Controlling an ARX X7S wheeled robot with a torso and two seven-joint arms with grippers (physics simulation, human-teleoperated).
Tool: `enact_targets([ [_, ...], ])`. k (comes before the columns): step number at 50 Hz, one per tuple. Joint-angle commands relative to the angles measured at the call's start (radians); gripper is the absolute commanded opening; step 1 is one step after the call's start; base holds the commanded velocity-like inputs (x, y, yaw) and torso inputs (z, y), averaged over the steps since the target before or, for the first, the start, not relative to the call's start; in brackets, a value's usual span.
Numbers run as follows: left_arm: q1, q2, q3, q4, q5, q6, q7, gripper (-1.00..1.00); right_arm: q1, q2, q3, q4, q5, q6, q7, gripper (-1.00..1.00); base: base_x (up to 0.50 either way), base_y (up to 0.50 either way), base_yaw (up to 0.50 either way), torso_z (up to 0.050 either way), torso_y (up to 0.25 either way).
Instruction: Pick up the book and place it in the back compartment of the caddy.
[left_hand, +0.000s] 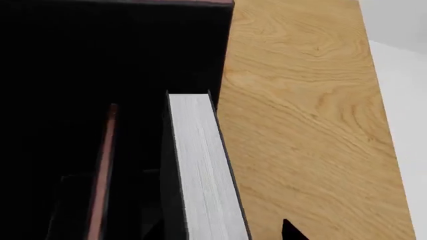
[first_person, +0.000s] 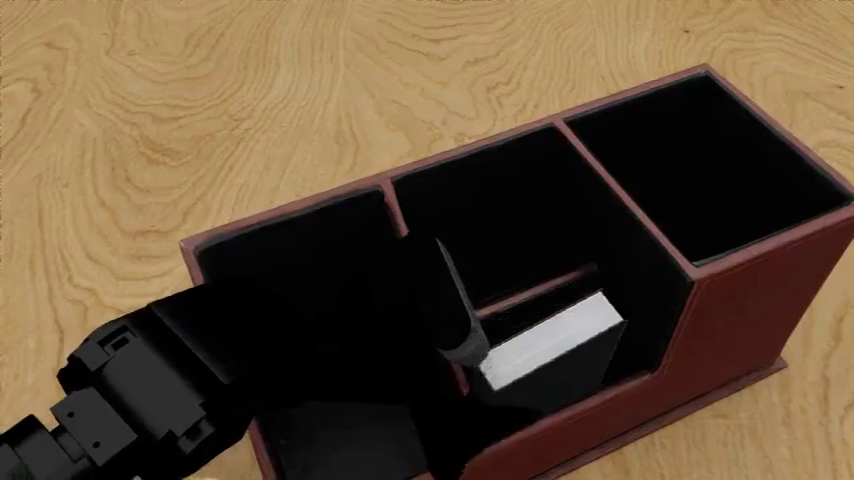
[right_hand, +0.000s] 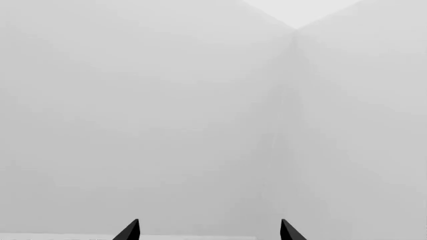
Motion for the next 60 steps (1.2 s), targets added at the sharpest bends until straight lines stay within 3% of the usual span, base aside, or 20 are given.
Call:
enact_targets([
  [1, 0.005, 0.028, -0.029, 0.007, 0.020, 0.023, -0.150, 1.00, 0.002, -0.010, 0.007, -0.005, 0.001, 0.006, -0.009, 1.00, 0.01, -0.01, -0.02, 0.000, -0.012],
  [22, -0.019, 0.036, 0.016, -0.040, -0.025, 0.077, -0.181, 1.00, 0.002, -0.019, 0.022, -0.012, 0.006, 0.018, -0.017, 1.00, 0.01, -0.01, -0.01, 0.000, -0.007],
  [60, -0.114, -0.061, -0.028, 0.203, -0.110, -0.032, -0.276, 1.00, 0.002, -0.009, 0.028, -0.024, 0.019, 0.011, -0.007, 1.00, 0.00, 0.00, 0.00, 0.000, -0.001],
])
